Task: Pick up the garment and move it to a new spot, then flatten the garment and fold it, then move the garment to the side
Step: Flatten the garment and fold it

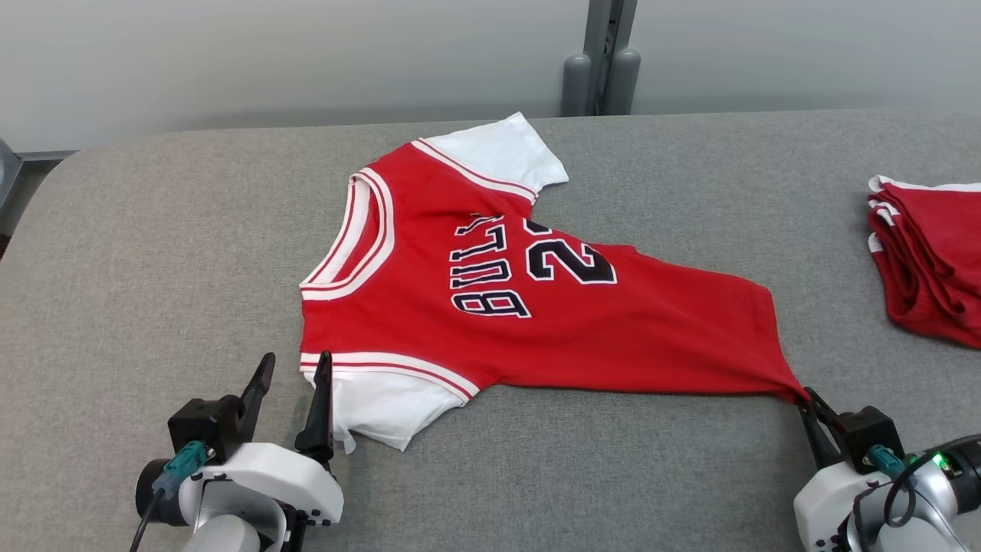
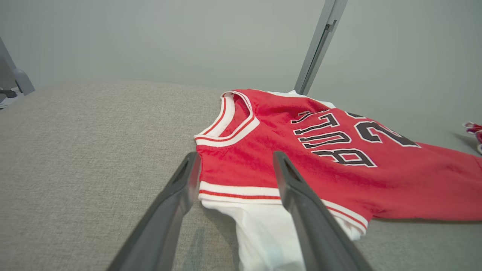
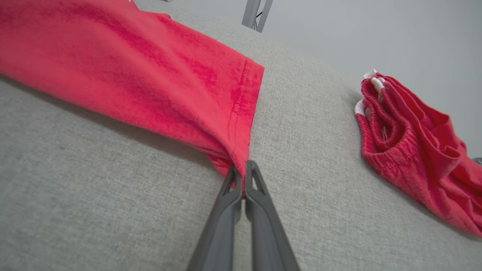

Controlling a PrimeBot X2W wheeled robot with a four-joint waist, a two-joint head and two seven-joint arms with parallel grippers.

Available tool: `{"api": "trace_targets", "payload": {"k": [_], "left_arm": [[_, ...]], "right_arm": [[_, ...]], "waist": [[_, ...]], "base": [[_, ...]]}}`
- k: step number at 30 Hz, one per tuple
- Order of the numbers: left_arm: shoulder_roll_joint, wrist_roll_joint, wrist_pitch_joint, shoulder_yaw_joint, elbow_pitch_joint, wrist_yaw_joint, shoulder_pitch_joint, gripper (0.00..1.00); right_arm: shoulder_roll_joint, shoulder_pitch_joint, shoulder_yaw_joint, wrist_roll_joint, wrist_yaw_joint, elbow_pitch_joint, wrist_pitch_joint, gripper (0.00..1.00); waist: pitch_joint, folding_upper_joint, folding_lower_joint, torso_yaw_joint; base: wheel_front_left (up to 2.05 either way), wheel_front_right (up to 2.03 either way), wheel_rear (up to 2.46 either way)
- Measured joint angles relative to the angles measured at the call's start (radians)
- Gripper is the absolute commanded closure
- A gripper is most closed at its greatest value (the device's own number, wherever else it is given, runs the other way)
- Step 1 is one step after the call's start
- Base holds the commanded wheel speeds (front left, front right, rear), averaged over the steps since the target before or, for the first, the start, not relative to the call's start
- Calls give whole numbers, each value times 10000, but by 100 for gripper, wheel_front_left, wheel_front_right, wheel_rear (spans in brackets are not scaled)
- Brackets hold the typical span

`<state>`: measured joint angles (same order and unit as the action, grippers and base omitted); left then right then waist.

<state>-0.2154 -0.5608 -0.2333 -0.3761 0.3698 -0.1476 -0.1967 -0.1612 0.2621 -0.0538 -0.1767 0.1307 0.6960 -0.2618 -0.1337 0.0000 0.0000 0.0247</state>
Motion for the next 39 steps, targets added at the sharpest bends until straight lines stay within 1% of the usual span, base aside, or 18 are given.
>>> {"api": "trace_targets", "payload": {"k": [5, 8, 11, 15, 16, 17, 18, 19, 20, 21, 29, 34, 39], "left_arm": [[-4, -52, 79, -54, -2, 6, 52, 0], [-19, -86, 88, -58, 13, 6, 80, 0], [-50, -138, 100, -52, 25, 6, 95, 0], [-111, -163, 100, -17, 23, -8, 136, 0], [-127, -192, 100, -12, 21, -33, 143, 0], [-138, -215, 98, -4, 19, -33, 146, 0], [-146, -217, 96, 0, 8, -35, 152, 0], [-144, -226, 88, 0, -13, -36, 172, 0], [-142, -230, 84, 0, -46, -46, 215, 0], [-140, -244, 81, -2, -79, -46, 277, 0], [-90, -270, 111, -222, -594, -169, 923, 0], [40, -328, 433, -495, -828, -207, 1301, 0], [268, -583, 742, -616, -738, -207, 1442, 0]], "right_arm": [[-21, -302, 178, 23, 2, -107, 0, 100], [29, -467, 270, 29, 2, -169, 0, 91], [77, -622, 410, 29, 2, -253, 0, 90], [127, -722, 629, 13, 2, -380, 0, 84], [151, -732, 677, 15, 2, -408, 0, 73], [171, -757, 717, 21, 2, -454, 0, 57], [186, -796, 736, 58, 0, -495, 0, 49], [211, -851, 756, 107, 0, -560, 0, 20], [249, -909, 792, 174, 2, -650, 2, 5], [278, -959, 838, 228, 2, -736, 0, 0], [598, -1577, 1411, 767, 0, -1776, 0, 0], [750, -1694, 1641, 1003, 0, -2566, 0, 0], [878, -1696, 1733, 1091, 0, -3170, -17, 0]], "waist": [[6, 0, 0, -179], [15, 0, 0, -240], [34, 0, 0, -276], [41, 0, 0, -320], [44, 0, 0, -328], [47, 0, 0, -336], [53, 0, 0, -344], [62, 0, 0, -351], [69, 0, -1, -358], [76, 0, 0, -360], [117, 0, 0, -355], [123, 0, 0, -322], [117, 0, 0, -262]], "base": [[0, 0, 0], [0, 0, 0], [0, 0, 0], [0, 0, 0], [0, 0, 0], [0, 0, 0], [0, 0, 0], [0, 0, 0], [0, 0, 0], [0, 0, 0], [0, 0, 0], [0, 0, 0], [0, 0, 0]]}}
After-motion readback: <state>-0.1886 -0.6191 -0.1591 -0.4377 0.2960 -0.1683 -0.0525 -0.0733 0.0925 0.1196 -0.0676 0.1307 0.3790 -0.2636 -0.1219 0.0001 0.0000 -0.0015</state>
